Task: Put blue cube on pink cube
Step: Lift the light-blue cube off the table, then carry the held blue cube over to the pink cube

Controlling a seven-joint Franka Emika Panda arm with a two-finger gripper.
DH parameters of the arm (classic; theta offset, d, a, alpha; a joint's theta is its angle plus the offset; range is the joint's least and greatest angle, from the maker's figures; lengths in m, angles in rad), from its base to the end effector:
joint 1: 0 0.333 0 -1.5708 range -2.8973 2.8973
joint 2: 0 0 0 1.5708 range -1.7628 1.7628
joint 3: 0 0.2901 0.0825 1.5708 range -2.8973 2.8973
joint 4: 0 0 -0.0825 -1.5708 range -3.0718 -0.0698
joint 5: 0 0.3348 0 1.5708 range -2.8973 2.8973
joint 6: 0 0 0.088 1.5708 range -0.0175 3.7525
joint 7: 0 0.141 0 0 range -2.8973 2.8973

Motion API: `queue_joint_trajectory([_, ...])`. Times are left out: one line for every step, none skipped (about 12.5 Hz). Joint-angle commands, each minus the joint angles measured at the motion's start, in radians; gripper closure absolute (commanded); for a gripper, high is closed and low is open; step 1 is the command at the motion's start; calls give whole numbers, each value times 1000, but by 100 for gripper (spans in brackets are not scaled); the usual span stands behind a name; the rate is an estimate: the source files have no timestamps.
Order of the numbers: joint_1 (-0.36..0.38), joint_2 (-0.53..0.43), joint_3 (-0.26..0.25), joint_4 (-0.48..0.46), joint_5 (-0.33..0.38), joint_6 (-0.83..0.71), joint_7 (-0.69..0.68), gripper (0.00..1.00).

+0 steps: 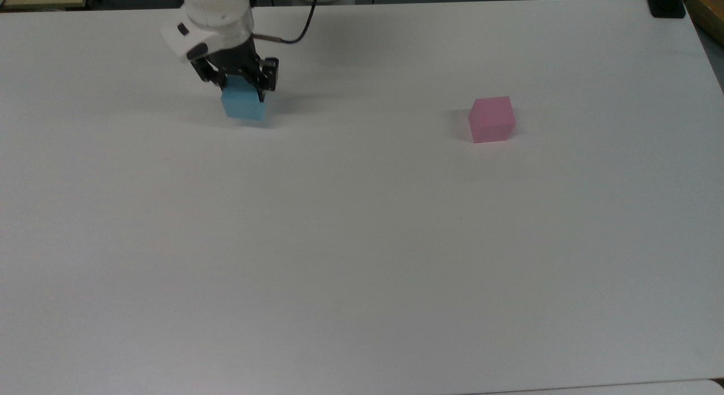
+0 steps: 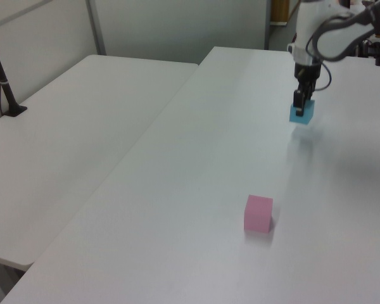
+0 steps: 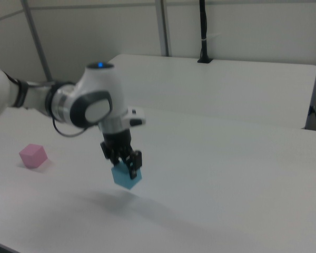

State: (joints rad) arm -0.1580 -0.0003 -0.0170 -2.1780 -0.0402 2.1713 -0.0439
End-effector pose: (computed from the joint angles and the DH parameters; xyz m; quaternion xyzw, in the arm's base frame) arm 0.4836 -0.0882 0.3584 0.9984 -0.0541 -0.0050 0.0161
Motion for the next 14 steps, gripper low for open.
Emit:
queue_joint_trajectory([-6,-35,-3,223,13,-271,-39,79])
queue_joint_trajectory([-8,-35,-3,286,13,-334,-39,79])
queue_joint_trajectory([-8,-35,-6,353,13,-390,-42,79])
queue_joint_trajectory([-8,-35,-7,403,16,-436,-57,79])
queue_joint_trajectory([-3,-35,-7,411,17,-438,-57,79])
queue_joint_trajectory([8,-32,5,411,17,-433,-47,79])
queue_joint_trajectory([29,-32,15,411,19,-433,-36,79])
queue_joint_trajectory([84,-33,19,418,22,-433,11,79])
queue_joint_trajectory([145,-29,19,423,22,-430,80,79])
queue_joint_trajectory([211,-21,19,444,22,-430,135,79])
queue_joint_trajectory([272,-15,19,463,22,-430,185,79])
queue_joint_trajectory([340,-1,19,475,22,-432,235,79])
queue_joint_trajectory([406,19,19,493,19,-430,295,79])
queue_joint_trajectory([467,46,19,506,14,-429,336,79])
